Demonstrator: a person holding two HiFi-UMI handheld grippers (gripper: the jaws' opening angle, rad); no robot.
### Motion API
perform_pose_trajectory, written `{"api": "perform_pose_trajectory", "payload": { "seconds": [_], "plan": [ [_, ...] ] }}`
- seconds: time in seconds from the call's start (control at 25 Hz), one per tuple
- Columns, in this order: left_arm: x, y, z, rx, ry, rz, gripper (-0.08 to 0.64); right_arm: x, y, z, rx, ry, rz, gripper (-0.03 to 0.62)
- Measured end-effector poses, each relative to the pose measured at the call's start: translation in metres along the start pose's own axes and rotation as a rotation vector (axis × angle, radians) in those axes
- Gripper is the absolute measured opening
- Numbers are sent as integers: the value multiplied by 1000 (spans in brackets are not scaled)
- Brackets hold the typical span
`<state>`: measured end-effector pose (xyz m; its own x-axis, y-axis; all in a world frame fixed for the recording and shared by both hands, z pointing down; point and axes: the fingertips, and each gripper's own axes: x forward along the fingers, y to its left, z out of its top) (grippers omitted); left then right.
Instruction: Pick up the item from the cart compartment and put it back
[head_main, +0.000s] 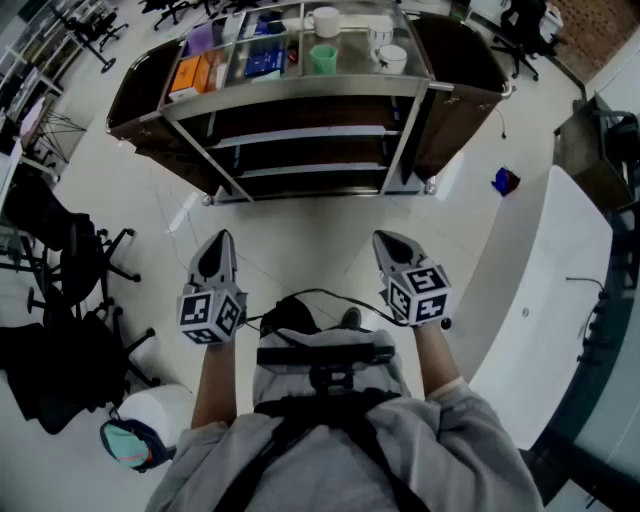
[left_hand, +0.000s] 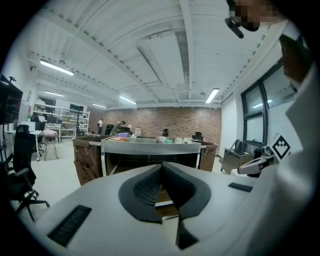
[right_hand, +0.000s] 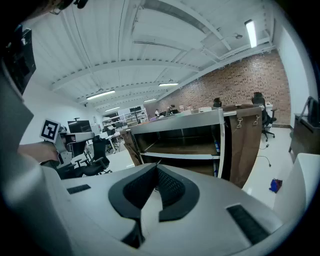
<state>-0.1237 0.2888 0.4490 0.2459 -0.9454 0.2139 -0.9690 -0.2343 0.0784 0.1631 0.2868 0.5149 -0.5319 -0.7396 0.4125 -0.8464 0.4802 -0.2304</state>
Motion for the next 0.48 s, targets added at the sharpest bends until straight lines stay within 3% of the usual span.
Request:
{"api": "perform_pose_trajectory", "payload": {
  "seconds": [0.24,0.48],
  "plan": [
    [17,-2,10,-2,-19,-8,6,8,-16,6,1,-6,-3,9],
    [61,28,17,23,-33,-41,6,56,-21,24,-5,-26,-21,9]
  ]
}}
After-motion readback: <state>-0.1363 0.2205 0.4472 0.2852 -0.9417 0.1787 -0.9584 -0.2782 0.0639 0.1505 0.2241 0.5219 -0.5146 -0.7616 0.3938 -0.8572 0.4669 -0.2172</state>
